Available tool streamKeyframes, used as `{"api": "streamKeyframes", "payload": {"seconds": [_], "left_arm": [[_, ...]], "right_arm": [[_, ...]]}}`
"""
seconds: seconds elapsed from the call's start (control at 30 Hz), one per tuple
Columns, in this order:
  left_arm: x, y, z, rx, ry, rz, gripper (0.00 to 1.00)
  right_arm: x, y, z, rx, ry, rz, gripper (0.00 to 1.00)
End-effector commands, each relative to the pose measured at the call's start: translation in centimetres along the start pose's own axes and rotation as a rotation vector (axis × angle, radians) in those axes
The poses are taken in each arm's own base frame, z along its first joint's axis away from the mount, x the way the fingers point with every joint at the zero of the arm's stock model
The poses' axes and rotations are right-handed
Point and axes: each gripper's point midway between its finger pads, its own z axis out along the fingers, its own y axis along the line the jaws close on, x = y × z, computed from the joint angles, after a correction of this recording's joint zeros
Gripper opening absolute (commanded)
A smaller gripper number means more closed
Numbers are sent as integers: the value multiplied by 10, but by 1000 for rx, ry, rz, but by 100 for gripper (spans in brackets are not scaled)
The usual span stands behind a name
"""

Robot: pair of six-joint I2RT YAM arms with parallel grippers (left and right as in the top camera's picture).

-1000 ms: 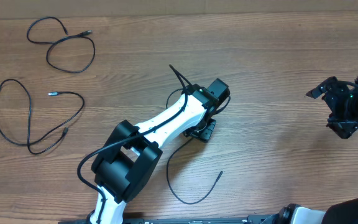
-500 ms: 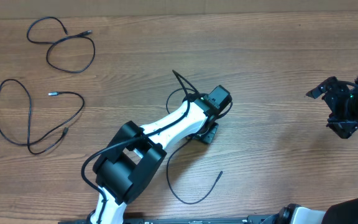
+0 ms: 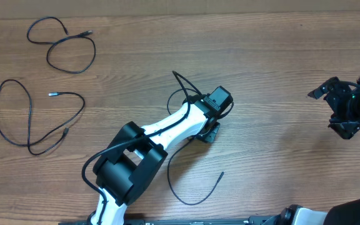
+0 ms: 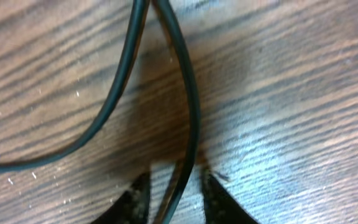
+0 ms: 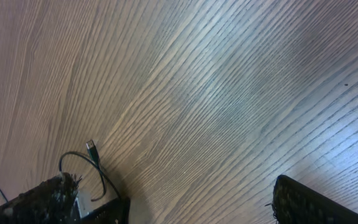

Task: Untangle cables

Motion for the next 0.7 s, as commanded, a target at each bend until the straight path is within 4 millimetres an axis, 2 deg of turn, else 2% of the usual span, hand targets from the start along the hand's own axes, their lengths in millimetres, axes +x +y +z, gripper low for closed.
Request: {"api": "streamKeyframes", "payload": {"seconds": [0.0,0.17,0.27,0.37,0.5,0.67], "left_arm": [[4,3,5,-14,6,3,20],[10,4,16,-24,36,5,18],[12,5,21,-28,49,4,4],[11,5,17,-28,50,4,4],[2,3,1,-28,48,-10,4],[-27,-5,-42,3,-14,-78,5]], "right_arm": [[-4,3,-5,-10,-25,-5,100],[-4,3,-5,-10,-25,-5,100],[-4,3,-5,-10,-25,-5,100],[-4,3,-5,-10,-25,-5,100],[-4,3,-5,-10,-25,-5,100],[-4,3,-5,-10,-25,-5,100]]}}
